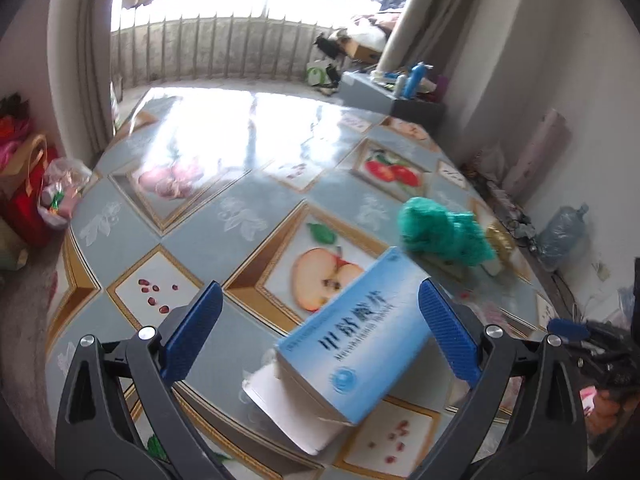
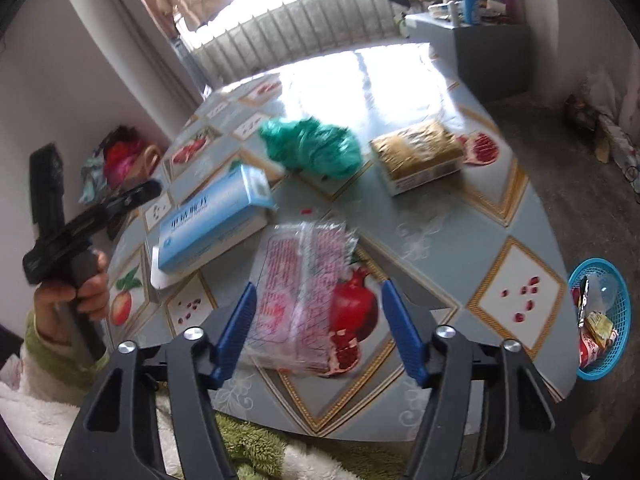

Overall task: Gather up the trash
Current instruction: 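Close the left tool on the blue Mecobalamin box while the right tool reaches the clear wrapper, then close the right tool on the clear pink-printed wrapper while the left tool holds the box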

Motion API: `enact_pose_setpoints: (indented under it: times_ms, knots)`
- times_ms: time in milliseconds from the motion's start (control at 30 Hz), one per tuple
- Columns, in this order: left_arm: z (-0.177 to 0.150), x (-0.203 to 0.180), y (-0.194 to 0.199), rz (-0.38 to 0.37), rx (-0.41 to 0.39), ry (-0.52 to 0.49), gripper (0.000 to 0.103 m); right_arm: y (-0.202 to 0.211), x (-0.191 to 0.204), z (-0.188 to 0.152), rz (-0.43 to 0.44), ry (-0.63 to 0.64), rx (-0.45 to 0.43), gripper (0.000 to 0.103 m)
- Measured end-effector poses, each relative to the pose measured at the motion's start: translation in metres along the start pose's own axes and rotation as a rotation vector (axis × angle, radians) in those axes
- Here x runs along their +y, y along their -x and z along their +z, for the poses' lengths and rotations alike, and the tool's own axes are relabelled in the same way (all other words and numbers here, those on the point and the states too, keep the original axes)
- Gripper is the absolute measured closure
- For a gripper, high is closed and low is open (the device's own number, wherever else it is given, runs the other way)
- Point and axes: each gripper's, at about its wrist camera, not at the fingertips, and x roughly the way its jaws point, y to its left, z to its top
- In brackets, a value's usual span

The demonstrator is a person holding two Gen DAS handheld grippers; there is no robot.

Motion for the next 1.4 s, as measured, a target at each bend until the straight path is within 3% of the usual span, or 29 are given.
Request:
enact_pose_setpoints:
  times_ms: [100,233,400,633,700,767,933,1033,1267,1400]
  knots:
    - [0.0,0.012,-0.018,0.026,0.042,0.039,0.01,-0.011,0.001,-0.002,0.008,-0.011,0.048,0.062]
    - [-0.008,0.014,-0.031,0.021,0.105,0.039,0.034,-0.025,-0.005,-0.003,0.023,-0.045,0.106,0.077]
    - [-0.032,0.0,-0.02,-0.09,0.179,0.05,0.038,-0.034,-0.009,-0.005,0.029,-0.059,0.141,0.085]
    - [-0.075,-0.042,0.0,-0.313,0.298,0.033,0.038,-0.031,-0.028,-0.006,0.028,-0.11,0.131,0.088]
    - [-0.085,-0.055,0.005,-0.411,0.334,0.032,0.038,-0.029,-0.033,-0.007,0.015,-0.124,0.121,0.088]
    - [-0.088,-0.062,0.01,-0.456,0.338,0.029,0.038,-0.025,-0.042,-0.007,0.012,-0.15,0.11,0.088]
    - [-0.074,-0.061,0.022,-0.393,0.241,0.018,0.033,-0.017,-0.061,-0.008,0.059,-0.243,0.086,0.087]
    - [-0.063,-0.059,0.013,-0.335,0.227,0.028,0.028,-0.016,-0.067,-0.009,0.097,-0.283,0.092,0.086]
    - [-0.05,-0.073,-0.014,-0.158,0.229,-0.045,0.019,-0.017,-0.067,-0.009,0.095,-0.287,0.092,0.063]
    - [-0.051,-0.071,-0.02,-0.137,0.224,-0.041,0.016,-0.021,-0.061,-0.009,0.099,-0.27,0.092,0.053]
